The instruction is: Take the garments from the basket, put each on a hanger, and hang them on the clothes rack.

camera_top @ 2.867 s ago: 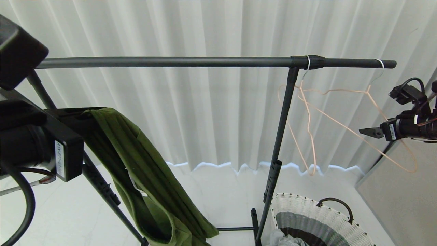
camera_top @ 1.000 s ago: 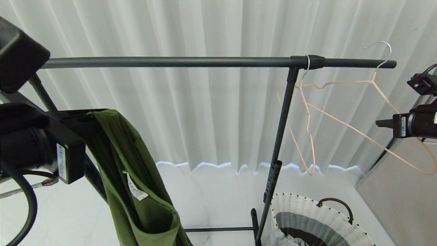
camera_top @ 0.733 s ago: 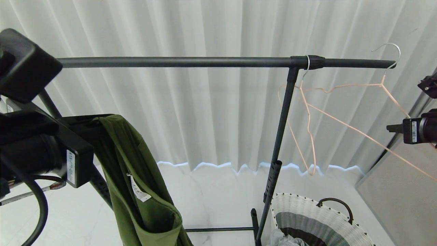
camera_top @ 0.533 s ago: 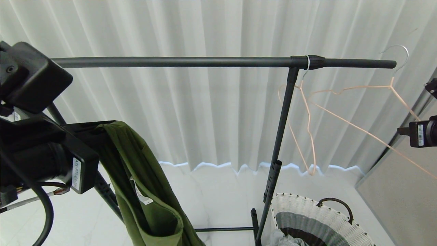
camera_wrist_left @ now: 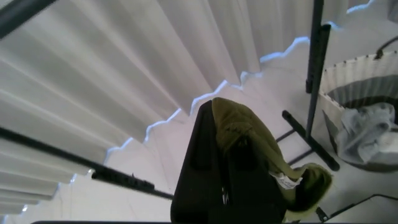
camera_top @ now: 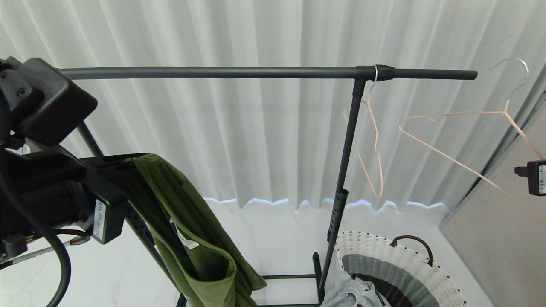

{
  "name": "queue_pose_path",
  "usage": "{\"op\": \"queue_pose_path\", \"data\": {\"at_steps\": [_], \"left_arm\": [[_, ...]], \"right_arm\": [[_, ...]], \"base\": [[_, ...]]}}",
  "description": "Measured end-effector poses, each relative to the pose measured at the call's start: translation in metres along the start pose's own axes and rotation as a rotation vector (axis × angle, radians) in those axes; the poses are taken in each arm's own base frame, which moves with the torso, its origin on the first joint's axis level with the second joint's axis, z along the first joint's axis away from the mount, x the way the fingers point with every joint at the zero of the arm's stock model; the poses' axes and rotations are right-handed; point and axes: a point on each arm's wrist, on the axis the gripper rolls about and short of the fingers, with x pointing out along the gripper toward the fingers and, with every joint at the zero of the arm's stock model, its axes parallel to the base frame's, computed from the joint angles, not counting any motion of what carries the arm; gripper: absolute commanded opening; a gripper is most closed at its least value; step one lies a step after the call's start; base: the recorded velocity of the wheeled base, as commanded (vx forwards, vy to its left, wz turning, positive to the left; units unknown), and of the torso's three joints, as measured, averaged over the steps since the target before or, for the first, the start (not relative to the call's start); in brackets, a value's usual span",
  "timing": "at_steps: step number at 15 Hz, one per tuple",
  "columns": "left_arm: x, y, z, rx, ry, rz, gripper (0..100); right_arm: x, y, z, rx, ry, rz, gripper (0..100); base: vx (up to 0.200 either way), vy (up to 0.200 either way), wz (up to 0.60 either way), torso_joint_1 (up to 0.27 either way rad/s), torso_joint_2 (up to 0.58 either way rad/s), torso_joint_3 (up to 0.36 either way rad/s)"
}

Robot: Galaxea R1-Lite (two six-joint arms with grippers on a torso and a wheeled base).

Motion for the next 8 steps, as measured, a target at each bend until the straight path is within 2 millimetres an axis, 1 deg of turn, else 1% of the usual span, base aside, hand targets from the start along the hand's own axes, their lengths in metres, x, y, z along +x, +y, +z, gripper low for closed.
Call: {"op": "queue_pose_path", "data": {"at_steps": [4, 6, 8], "left_arm": [[0.002, -0.003, -0.006, 0.007, 0.02, -0.008, 0], [0.002, -0.003, -0.007, 0.007, 0.024, -0.01, 0], [0.003, -0.003, -0.008, 0.006, 0.027, -0.009, 0]], "right_arm": [[-0.007, 0.003, -0.014, -0.004, 0.019, -0.001, 0], [-0.009, 0.003, -0.015, -0.003, 0.014, 0.001, 0], [-0.011, 0.003, -0.009, -0.001, -0.041, -0.001, 0]], "base": [[-0.2, 0.0, 0.0, 0.002, 0.0, 0.002], [0.0, 0.0, 0.0, 0.0, 0.0, 0.0], [0.0, 0.0, 0.0, 0.0, 0.0, 0.0]]}}
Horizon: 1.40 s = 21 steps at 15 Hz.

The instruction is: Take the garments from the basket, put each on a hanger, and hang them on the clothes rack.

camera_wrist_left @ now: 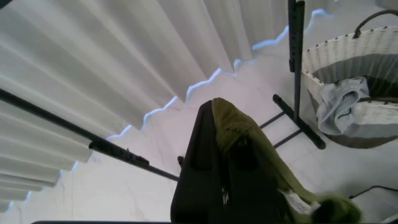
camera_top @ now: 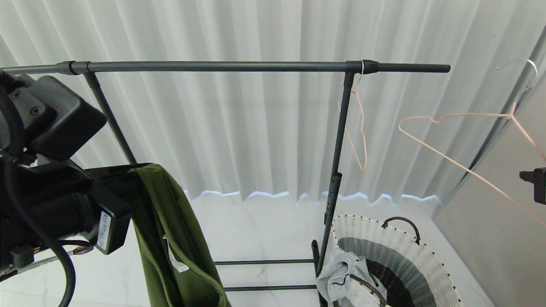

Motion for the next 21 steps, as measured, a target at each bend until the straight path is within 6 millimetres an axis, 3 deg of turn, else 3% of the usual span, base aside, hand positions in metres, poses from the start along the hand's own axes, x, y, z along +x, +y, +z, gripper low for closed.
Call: {"op": "queue_pose_path", "data": {"at_steps": [3, 11, 21], "left_arm": [[0.003, 0.004, -0.002, -0.006, 0.02, 0.027, 0], [0.004, 0.008, -0.002, -0.012, 0.029, 0.052, 0], [0.005, 0.008, -0.003, -0.014, 0.035, 0.054, 0]], "right_arm": [[-0.001, 0.004, 0.007, -0.005, -0.071, 0.02, 0], [-0.009, 0.027, 0.024, 0.062, -0.23, 0.154, 0], [-0.015, 0.056, 0.024, 0.012, -0.234, 0.3, 0]], "base": [[0.0, 0.0, 0.0, 0.0, 0.0, 0.0], [0.0, 0.2, 0.0, 0.002, 0.0, 0.001], [0.0, 0.18, 0.0, 0.002, 0.0, 0.001]]}}
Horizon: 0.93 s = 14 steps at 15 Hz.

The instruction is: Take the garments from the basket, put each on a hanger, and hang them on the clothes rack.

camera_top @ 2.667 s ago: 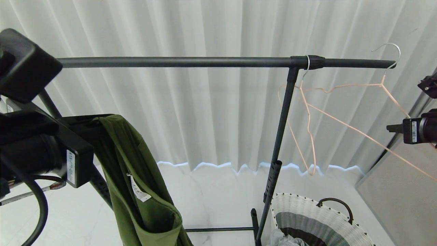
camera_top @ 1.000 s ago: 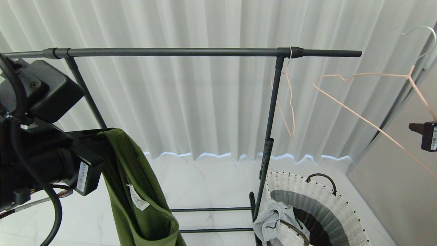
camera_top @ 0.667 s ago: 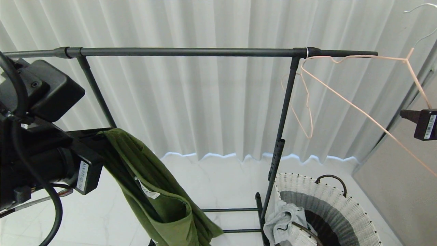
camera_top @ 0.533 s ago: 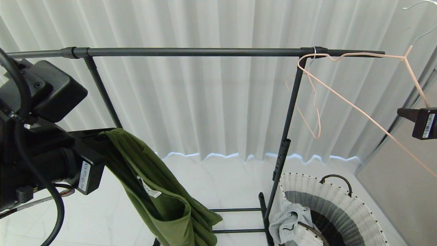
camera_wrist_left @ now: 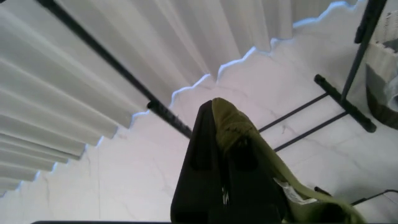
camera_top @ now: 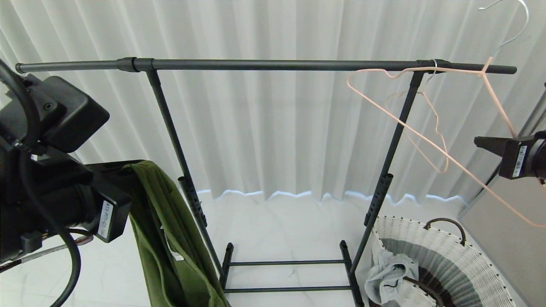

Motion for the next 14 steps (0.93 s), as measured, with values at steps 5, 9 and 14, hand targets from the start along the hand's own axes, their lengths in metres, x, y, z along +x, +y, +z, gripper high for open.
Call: {"op": "queue_pose_path", "data": {"at_steps": [5, 9, 14], "left_arm": [[0.001, -0.001, -0.001, 0.002, 0.003, -0.002, 0], [0.003, 0.0, 0.001, 0.033, 0.009, 0.013, 0], [0.026, -0.001, 0.015, -0.059, 0.063, 0.104, 0]], "right_arm": [[-0.002, 0.028, -0.011, -0.029, 0.039, 0.139, 0], [-0.011, 0.057, -0.029, -0.069, 0.087, 0.288, 0], [-0.032, 0.093, -0.046, -0.105, 0.13, 0.483, 0]], "base": [[0.0, 0.0, 0.0, 0.0, 0.0, 0.0], [0.0, 0.0, 0.0, 0.0, 0.0, 0.0], [0.0, 0.0, 0.0, 0.0, 0.0, 0.0]]}}
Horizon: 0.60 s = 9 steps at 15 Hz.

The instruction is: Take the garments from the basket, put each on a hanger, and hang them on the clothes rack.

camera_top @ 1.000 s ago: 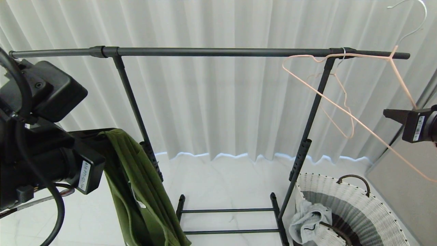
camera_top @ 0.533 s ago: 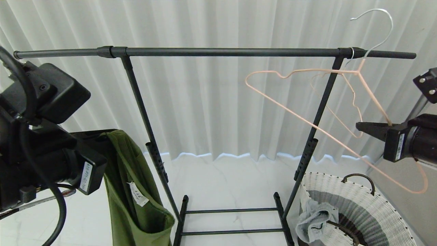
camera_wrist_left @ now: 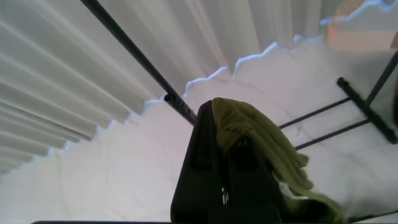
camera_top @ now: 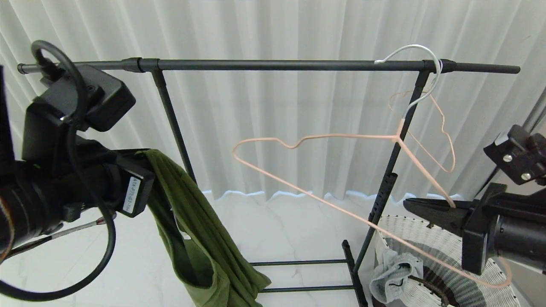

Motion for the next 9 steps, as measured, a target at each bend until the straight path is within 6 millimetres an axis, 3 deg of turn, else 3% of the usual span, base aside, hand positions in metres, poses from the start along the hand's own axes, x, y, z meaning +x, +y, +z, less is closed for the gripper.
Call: {"op": "queue_pose_path", "data": {"at_steps": [4, 9], "left_arm": [[0.023, -0.006, 0.016, -0.105, 0.024, 0.038, 0], [0.04, -0.012, 0.028, -0.195, 0.025, 0.048, 0]], "right_arm": [[-0.004, 0.02, -0.007, -0.031, 0.036, 0.084, 0], [-0.001, 0.027, -0.008, -0.047, 0.059, 0.11, 0]], "base": [[0.0, 0.0, 0.0, 0.0, 0.0, 0.0], [0.0, 0.0, 0.0, 0.0, 0.0, 0.0]]}}
